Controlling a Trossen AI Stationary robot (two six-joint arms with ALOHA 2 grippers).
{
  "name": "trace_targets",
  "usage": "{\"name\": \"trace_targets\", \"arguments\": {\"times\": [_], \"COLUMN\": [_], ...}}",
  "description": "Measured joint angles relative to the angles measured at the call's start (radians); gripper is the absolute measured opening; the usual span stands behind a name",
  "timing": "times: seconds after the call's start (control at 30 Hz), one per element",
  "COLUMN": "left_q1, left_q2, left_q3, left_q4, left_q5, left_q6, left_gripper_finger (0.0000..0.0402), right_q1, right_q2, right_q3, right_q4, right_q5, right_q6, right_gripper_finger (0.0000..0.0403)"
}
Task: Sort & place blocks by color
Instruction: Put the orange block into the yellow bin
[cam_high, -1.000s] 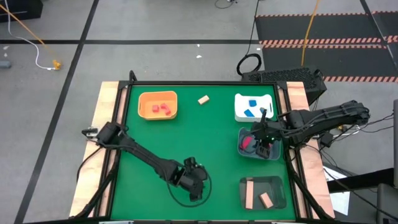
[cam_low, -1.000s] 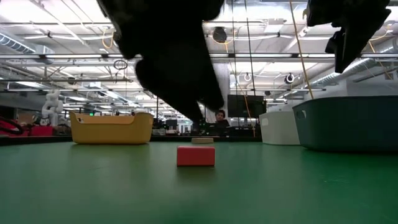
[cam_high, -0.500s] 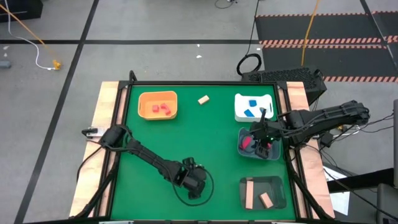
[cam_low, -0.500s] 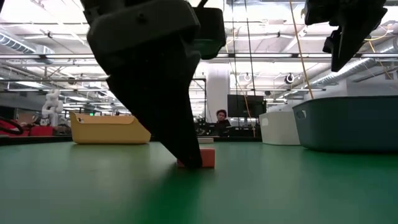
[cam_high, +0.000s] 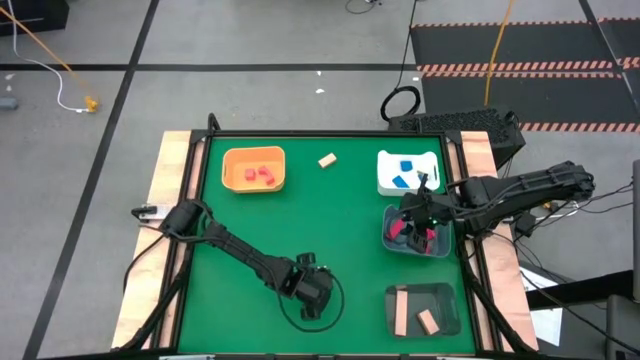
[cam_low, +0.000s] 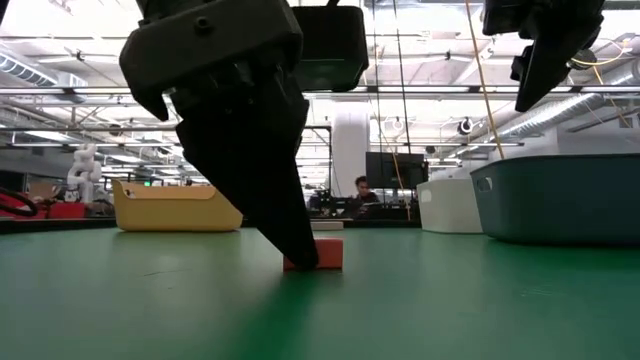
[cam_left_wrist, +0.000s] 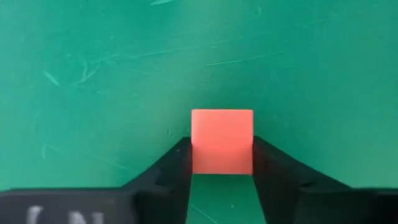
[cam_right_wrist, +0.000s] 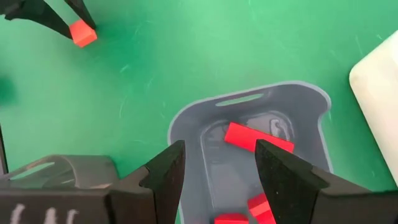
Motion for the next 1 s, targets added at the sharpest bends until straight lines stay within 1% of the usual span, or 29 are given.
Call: {"name": "trace_targets", "arguments": {"times": [0.13, 0.27, 0.33, 0.43, 0.53, 0.67, 0.73, 0.8, 0.9, 1.0], "left_q1": [0.012, 0.031, 0.044, 0.067, 0.093, 0.138, 0.170, 0.204, 0.266, 0.340], "left_q2": [0.000, -0.012, -0.028, -0.077, -0.136, -0.235, -0.292, -0.345, -0.427, -0.495], "left_q3": [0.000, -0.001, -0.004, -0.004, -0.003, -0.003, -0.002, -0.002, -0.002, -0.002], "left_q4": [-0.001, -0.010, -0.020, -0.019, -0.038, -0.095, -0.147, -0.218, -0.329, -0.448], "left_q5": [0.024, 0.046, 0.041, 0.014, -0.039, -0.155, -0.218, -0.278, -0.348, -0.383], "left_q6": [0.026, 0.004, 0.000, -0.001, -0.002, -0.031, -0.066, -0.100, -0.118, -0.110], "left_gripper_finger": [0.0133, 0.0133, 0.0133, 0.0133, 0.0133, 0.0133, 0.0133, 0.0133, 0.0133, 0.0133], "right_q1": [0.000, 0.000, 0.000, 0.000, 0.000, -0.012, -0.024, -0.045, -0.081, -0.127], "right_q2": [0.000, 0.000, 0.000, 0.000, 0.000, 0.000, 0.000, 0.000, 0.005, 0.020], "right_q3": [0.000, 0.000, 0.000, 0.000, -0.001, -0.001, -0.001, -0.001, -0.001, -0.001], "right_q4": [0.002, 0.003, 0.004, 0.013, 0.049, 0.168, 0.237, 0.311, 0.428, 0.554], "right_q5": [-0.001, -0.003, -0.004, -0.005, -0.005, 0.007, 0.035, 0.094, 0.252, 0.395], "right_q6": [0.000, 0.000, 0.000, -0.001, -0.026, -0.077, -0.112, -0.167, -0.269, -0.357], "right_gripper_finger": [0.0185, 0.0185, 0.0185, 0.0185, 0.0185, 0.0185, 0.0185, 0.0185, 0.0185, 0.0185]}}
